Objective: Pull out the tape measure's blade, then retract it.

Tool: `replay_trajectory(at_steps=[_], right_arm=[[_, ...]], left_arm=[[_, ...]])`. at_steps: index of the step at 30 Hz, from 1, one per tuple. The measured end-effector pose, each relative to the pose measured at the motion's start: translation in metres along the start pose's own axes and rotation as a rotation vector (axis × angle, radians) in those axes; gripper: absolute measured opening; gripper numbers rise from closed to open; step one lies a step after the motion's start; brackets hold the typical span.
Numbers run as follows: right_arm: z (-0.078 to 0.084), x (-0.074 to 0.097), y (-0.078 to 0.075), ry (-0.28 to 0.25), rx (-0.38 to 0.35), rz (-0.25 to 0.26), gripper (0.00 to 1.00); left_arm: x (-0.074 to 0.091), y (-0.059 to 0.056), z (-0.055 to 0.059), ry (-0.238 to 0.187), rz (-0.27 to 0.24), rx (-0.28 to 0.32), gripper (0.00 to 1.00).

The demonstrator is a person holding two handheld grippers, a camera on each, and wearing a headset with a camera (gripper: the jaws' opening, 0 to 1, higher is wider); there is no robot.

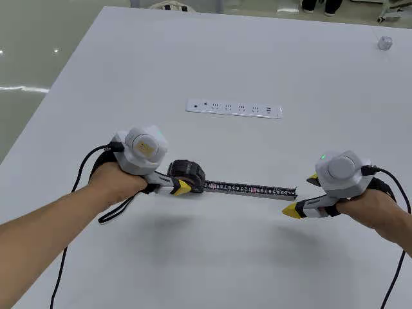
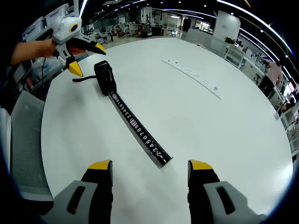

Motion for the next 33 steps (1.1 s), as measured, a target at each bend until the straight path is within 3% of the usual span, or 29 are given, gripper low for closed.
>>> replay_trajectory(at_steps=[4, 18, 27, 33], right_arm=[[0.000, 0.000, 0.000, -0.002, -0.005, 0.002, 0.70], [0.004, 0.020, 0.022, -0.087, -0.161, 0.100, 0.79], [0.000, 0.030, 0.034, -0.155, -0.223, 0.126, 0.82], [-0.002, 0.033, 0.037, -0.163, -0.231, 0.130, 0.85]], left_arm=[[0.001, 0.000, 0.000, -0.002, -0.004, 0.005, 0.69], [0.017, -0.015, 0.009, -0.042, -0.131, 0.193, 0.77], [0.025, -0.024, 0.016, -0.040, -0.193, 0.250, 0.85], [0.028, -0.028, 0.016, -0.038, -0.206, 0.261, 0.90]])
Point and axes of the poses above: the centre of the closed fingertips' face, and the gripper's own axes: x roughly backward along the fingers, y roughly to its left, z roughly out of its underside, the point moved 10 cm from there along x, roughly backward along the fingers, and after that the axes turned 5 degrees about -y, right-handed, at the moved point
